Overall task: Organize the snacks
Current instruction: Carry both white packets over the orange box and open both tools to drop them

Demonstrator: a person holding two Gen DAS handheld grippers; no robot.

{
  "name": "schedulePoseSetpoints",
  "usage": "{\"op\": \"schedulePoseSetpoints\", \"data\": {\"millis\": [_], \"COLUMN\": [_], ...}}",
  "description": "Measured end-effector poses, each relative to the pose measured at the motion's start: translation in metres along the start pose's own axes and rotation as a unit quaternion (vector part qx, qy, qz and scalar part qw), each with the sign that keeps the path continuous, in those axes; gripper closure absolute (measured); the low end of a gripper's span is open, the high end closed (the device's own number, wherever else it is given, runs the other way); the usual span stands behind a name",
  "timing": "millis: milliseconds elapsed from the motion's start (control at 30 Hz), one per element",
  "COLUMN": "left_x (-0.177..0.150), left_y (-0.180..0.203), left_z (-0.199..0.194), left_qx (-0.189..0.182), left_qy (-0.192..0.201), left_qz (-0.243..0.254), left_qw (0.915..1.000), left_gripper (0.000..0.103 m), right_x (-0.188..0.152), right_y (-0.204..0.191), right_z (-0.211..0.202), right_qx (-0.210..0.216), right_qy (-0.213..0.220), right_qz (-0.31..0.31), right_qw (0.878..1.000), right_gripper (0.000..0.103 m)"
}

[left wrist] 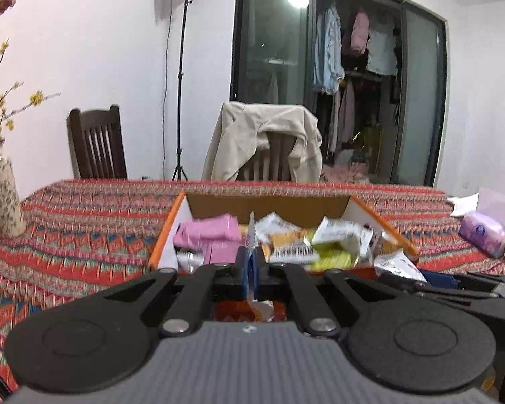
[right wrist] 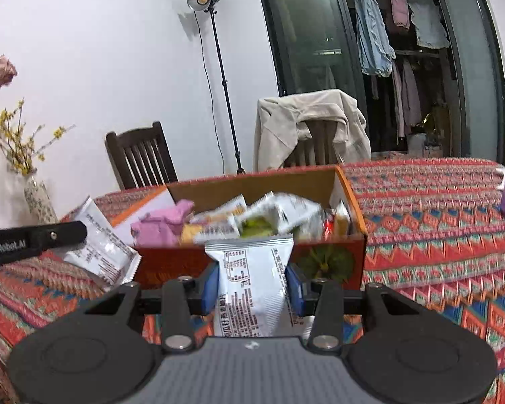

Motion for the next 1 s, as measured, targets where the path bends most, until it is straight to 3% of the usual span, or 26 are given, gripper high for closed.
{"op": "schedulePoseSetpoints", "data": {"millis": [333, 567, 767, 833, 900, 1000], "left_x": [0.051, 0.07, 0.065, 0.063, 0.063, 0.062], "left_y": [0.015, 0.019, 0.012, 0.006, -0.003, -0.016], "left_z": [0.041, 0.088, 0.121, 0.124, 0.125, 0.117], "left_qx": [-0.009, 0.01, 0.023, 0.025, 0.036, 0.039], "left_qy": [0.024, 0.009, -0.015, -0.018, -0.012, 0.008], "left_qz": [0.003, -0.006, -0.011, -0.015, -0.024, -0.041], "left_qw": [0.9997, 0.9999, 0.9996, 0.9994, 0.999, 0.9983], "left_gripper": [0.099, 0.099, 0.097, 0.086, 0.035, 0.0], "right_x": [0.065, 0.083, 0.085, 0.082, 0.078, 0.076], "right_y": [0.007, 0.014, 0.02, 0.021, 0.023, 0.024], "right_z": [0.049, 0.107, 0.145, 0.148, 0.144, 0.138], "right_qx": [-0.025, -0.046, -0.056, -0.054, -0.052, -0.043], "right_qy": [0.004, -0.025, -0.058, -0.063, -0.06, -0.057], "right_qz": [0.001, -0.002, -0.006, -0.008, -0.009, -0.013], "right_qw": [1.0, 0.999, 0.997, 0.997, 0.997, 0.997], "right_gripper": [0.062, 0.062, 0.059, 0.049, 0.02, 0.008]}}
Point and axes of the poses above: each gripper's, at about its wrist camera, not at the fingertips, and z roughly the way its jaws point, y to its right, x to its top, the point moved 2 cm from there along z, roughly the way its jaws point, and after that the axes turned 10 degrees about -z, right-handed, at the moved point
